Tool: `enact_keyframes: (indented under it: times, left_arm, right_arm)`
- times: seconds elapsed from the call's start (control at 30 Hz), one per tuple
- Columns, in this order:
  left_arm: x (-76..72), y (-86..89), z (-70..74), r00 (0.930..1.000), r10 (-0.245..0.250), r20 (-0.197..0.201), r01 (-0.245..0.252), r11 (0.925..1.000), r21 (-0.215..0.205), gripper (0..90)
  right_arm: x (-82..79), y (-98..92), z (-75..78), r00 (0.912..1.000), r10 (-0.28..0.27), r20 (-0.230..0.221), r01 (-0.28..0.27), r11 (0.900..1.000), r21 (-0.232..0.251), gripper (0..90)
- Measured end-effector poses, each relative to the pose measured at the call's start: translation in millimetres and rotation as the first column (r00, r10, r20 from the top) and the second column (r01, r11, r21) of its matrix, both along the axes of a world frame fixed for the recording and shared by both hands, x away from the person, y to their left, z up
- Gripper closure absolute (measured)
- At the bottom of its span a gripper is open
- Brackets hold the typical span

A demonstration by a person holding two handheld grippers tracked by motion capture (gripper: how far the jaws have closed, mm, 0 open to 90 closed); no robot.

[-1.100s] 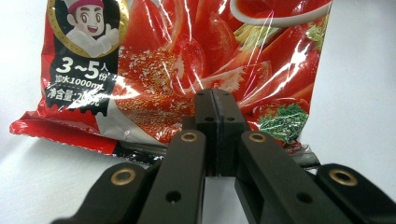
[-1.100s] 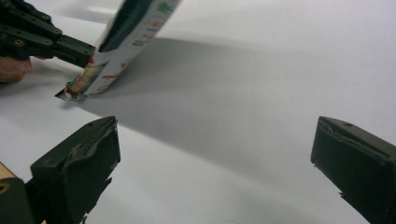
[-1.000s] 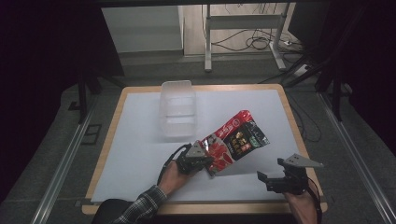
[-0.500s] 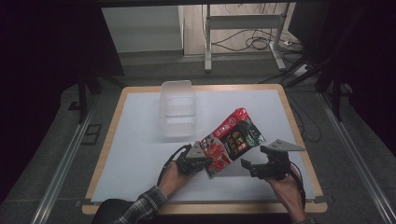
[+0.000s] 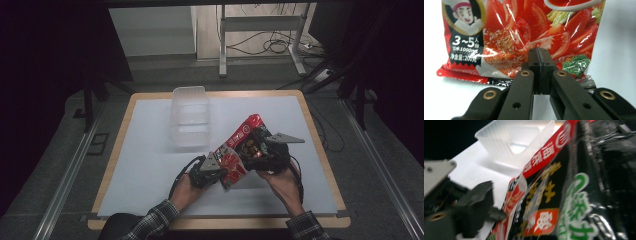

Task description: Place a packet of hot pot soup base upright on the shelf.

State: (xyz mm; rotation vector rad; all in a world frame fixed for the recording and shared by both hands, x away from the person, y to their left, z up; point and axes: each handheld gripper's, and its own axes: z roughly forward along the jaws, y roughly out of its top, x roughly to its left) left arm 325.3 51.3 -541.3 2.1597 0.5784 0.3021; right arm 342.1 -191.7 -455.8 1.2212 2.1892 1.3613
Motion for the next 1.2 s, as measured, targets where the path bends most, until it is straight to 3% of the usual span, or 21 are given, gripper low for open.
enact_keyframes:
  times: [0.1,0.13,0.2,0.27,0.37,0.43,0.63,0.67,0.97,1.2]
  left_arm:
    - [1.0,0.1,0.0,0.9999,-0.004,-0.01,0.004,1.0,0.001,89.9]
    - [1.7,0.8,0.0,0.9998,-0.004,-0.018,0.004,1.0,-0.007,89.8]
    - [2.6,1.6,-0.2,0.9996,-0.005,-0.029,0.005,0.9998,-0.017,89.8]
    - [3.0,2.4,0.1,0.9994,0.0,-0.034,-0.001,0.9997,-0.023,88.2]
    - [-1.0,1.5,1.2,0.9999,-0.011,0.0,0.011,0.9999,-0.001,76.0]
    - [-4.4,-0.8,2.1,0.9996,-0.026,0.013,0.026,0.9995,0.019,71.3]
    - [-14.8,-3.3,9.5,0.998,-0.05,0.04,0.05,0.9986,-0.015,59.7]
    - [-17.3,-1.9,11.3,0.998,-0.051,0.036,0.052,0.9982,-0.03,52.9]
    - [-22.1,3.4,14.1,0.9991,-0.042,-0.001,0.042,0.997,-0.065,32.2]
    - [-24.9,15.8,21.5,0.9989,-0.03,-0.037,0.026,0.9959,-0.086,27.0]
  right_arm:
    - [2.9,7.0,5.7,0.9999,-0.006,0.013,0.006,1.0,-0.019,39.2]
    - [3.6,10.8,7.3,0.9975,-0.009,0.07,0.016,0.996,-0.09,54.2]
    - [3.7,11.1,7.5,0.9959,-0.009,0.09,0.017,0.995,-0.097,58.7]
    - [6.2,9.5,7.9,0.9954,-0.016,0.094,0.022,0.998,-0.062,66.4]
    - [12.3,1.7,13.6,0.9995,-0.024,0.023,0.022,0.998,0.053,74.8]
    - [12.8,0.4,15.6,0.9996,-0.019,0.021,0.018,0.997,0.069,75.4]
    - [14.4,-1.6,28.0,0.9996,0.016,0.021,-0.018,0.996,0.093,75.7]
    - [15.1,-2.5,31.6,0.9997,0.015,0.019,-0.016,0.996,0.093,75.5]
    - [22.0,-10.5,39.4,1.0,0.004,-0.002,-0.004,0.989,0.146,74.9]
    - [25.8,-12.3,44.3,0.9995,0.023,-0.022,-0.019,0.985,0.171,73.8]
